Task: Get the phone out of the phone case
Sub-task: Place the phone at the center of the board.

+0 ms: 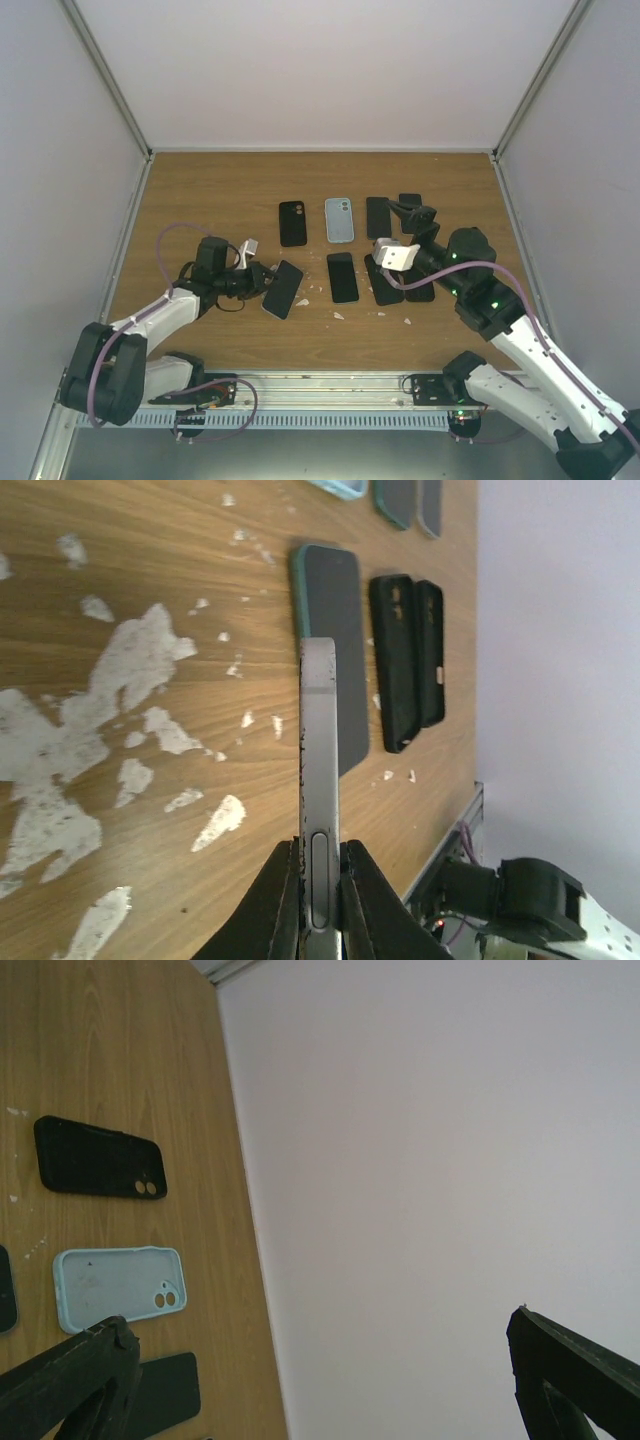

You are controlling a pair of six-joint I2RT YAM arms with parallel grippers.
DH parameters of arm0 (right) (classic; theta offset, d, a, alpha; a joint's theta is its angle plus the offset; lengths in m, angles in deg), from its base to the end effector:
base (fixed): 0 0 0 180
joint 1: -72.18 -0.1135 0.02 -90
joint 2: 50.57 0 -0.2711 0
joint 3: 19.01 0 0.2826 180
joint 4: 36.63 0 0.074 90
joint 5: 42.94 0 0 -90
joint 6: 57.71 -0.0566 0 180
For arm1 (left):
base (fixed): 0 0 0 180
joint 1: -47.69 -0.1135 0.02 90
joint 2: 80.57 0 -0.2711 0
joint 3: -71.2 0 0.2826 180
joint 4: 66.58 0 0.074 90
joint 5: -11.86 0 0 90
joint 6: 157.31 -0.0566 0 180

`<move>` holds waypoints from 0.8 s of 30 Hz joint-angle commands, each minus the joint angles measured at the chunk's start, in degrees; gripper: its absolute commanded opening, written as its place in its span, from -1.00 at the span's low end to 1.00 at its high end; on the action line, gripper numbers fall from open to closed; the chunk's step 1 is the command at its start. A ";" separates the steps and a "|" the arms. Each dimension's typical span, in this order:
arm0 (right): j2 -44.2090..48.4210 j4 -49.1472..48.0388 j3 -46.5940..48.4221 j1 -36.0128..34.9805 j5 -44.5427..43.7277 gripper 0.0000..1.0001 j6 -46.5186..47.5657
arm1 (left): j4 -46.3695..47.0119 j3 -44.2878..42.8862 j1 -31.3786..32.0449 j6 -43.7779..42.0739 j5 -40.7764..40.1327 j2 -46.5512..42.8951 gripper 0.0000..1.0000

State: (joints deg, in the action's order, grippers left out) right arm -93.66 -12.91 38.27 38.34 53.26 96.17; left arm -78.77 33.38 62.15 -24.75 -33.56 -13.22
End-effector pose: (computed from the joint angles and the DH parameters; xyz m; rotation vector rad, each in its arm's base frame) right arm 0.1830 0.1301 0.3464 -1.3653 1.0867 -0.2911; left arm 0.2291 -0.1001 0.1483 -0.1551 2.4379 -1.3794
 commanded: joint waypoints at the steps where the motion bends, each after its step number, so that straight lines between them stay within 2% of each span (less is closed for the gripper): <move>1: -0.62 -1.48 2.22 0.14 -2.02 0.99 -5.18 | 7.53 0.91 -0.25 2.87 -3.24 2.46 -1.00; 18: -3.03 -1.60 2.07 0.18 -1.32 0.99 -6.00 | 17.74 -0.54 2.80 9.52 -11.00 13.24 -1.00; 24: -3.05 -1.18 1.75 0.21 -1.26 0.99 -5.58 | 17.08 -3.33 3.38 9.11 -14.62 17.10 -0.98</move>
State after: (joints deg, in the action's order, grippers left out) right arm -96.76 -13.87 39.01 38.34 52.01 91.34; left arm -65.89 32.77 65.10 -15.83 -44.43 2.41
